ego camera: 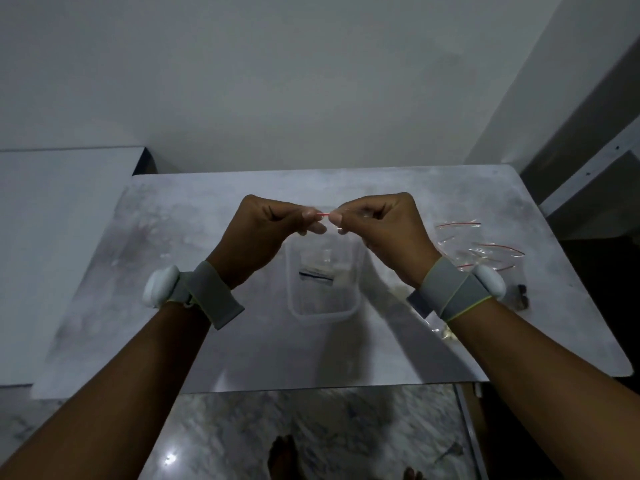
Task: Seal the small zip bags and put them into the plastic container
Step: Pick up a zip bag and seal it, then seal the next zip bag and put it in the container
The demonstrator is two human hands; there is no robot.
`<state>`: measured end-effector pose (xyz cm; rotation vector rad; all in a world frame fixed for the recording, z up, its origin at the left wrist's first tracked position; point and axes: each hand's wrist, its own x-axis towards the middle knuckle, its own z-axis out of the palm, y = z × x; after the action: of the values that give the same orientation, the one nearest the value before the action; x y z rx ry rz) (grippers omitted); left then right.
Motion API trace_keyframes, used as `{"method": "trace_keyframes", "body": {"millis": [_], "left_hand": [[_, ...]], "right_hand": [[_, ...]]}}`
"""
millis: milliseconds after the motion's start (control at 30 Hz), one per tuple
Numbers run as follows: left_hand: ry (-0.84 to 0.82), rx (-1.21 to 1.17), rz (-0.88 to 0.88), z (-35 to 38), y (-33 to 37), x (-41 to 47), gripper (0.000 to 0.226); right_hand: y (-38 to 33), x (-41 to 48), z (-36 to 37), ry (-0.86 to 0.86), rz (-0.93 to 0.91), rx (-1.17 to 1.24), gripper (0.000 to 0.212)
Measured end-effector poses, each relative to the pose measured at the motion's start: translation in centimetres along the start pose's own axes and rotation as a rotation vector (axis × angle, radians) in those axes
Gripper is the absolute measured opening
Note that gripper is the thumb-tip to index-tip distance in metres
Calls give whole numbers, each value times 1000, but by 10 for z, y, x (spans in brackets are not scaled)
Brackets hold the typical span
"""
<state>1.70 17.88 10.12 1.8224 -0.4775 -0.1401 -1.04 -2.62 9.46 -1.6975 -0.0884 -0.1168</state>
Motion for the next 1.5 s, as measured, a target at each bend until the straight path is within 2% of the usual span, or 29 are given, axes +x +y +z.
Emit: {"method": "trace_keyframes", "body": {"millis": [100, 400, 567, 700, 833, 1000, 1200, 1367, 1500], "left_hand": [[-4, 18, 31, -4, -5, -2, 20], [-20, -41, -186, -4, -44, -1, 21], [160, 128, -266, 2, -71, 18, 23], [286, 266, -211, 11, -75, 35, 34], [295, 318, -126, 33, -66, 45, 33], [206, 286, -35, 90, -38, 56, 26], [43, 265, -78, 168, -24, 59, 24], [-89, 281, -165, 244, -28, 54, 34], [-98, 342, -214, 280, -36, 45, 50]], "right_hand": [[5, 2, 1, -15, 43, 49, 10], [39, 6, 3, 22, 141, 71, 10], [60, 29, 17, 82, 205, -8, 13], [70, 45, 21, 115, 224, -7, 22], [72, 38, 5, 159, 206, -24, 26], [71, 11, -55, 281, 221, -65, 21], [79, -31, -129, 456, 225, -170, 17], [104, -73, -200, 541, 313, -257, 18], [127, -89, -225, 492, 386, -310, 20]]}}
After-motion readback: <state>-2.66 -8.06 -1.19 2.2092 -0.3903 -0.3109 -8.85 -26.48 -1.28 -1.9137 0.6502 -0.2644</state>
